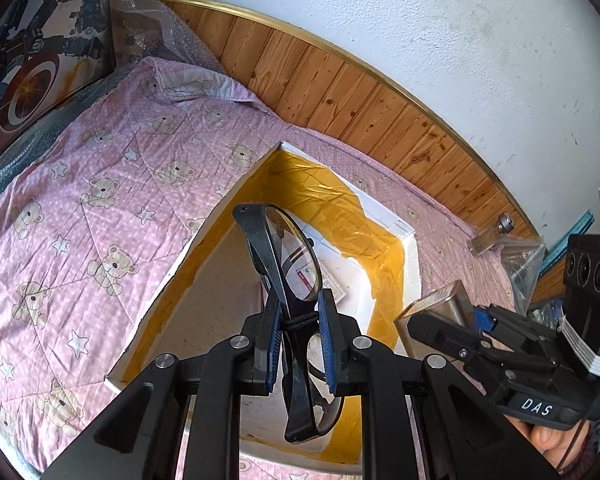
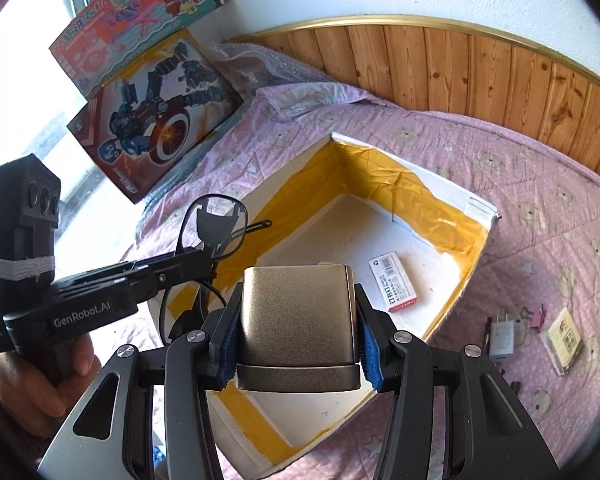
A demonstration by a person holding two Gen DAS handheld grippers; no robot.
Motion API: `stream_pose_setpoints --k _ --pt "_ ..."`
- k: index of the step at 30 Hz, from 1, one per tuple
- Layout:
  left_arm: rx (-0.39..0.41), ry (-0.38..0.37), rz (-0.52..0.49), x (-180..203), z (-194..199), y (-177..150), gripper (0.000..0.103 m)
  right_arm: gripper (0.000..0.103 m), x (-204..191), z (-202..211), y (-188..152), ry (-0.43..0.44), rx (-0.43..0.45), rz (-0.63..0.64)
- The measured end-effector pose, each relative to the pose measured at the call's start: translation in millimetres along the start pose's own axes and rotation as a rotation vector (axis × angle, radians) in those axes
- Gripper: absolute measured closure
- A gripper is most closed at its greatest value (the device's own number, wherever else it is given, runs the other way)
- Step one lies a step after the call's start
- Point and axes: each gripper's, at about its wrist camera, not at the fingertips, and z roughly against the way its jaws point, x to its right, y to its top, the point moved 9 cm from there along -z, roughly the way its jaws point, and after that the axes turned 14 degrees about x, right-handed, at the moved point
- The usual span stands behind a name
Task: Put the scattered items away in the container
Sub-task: 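Lift and carry the glasses and gold tin with both tools to the box, then lower the gold tin and glasses into the box and open both tools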
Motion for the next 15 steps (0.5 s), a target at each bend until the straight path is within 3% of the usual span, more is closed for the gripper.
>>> stream_pose_setpoints --k 15 --pt "-0.107 0.019 -0.013 -18.8 -34.8 -22.4 0.085 0.052 13.5 -102.0 12.1 -0.020 -0.193 0.017"
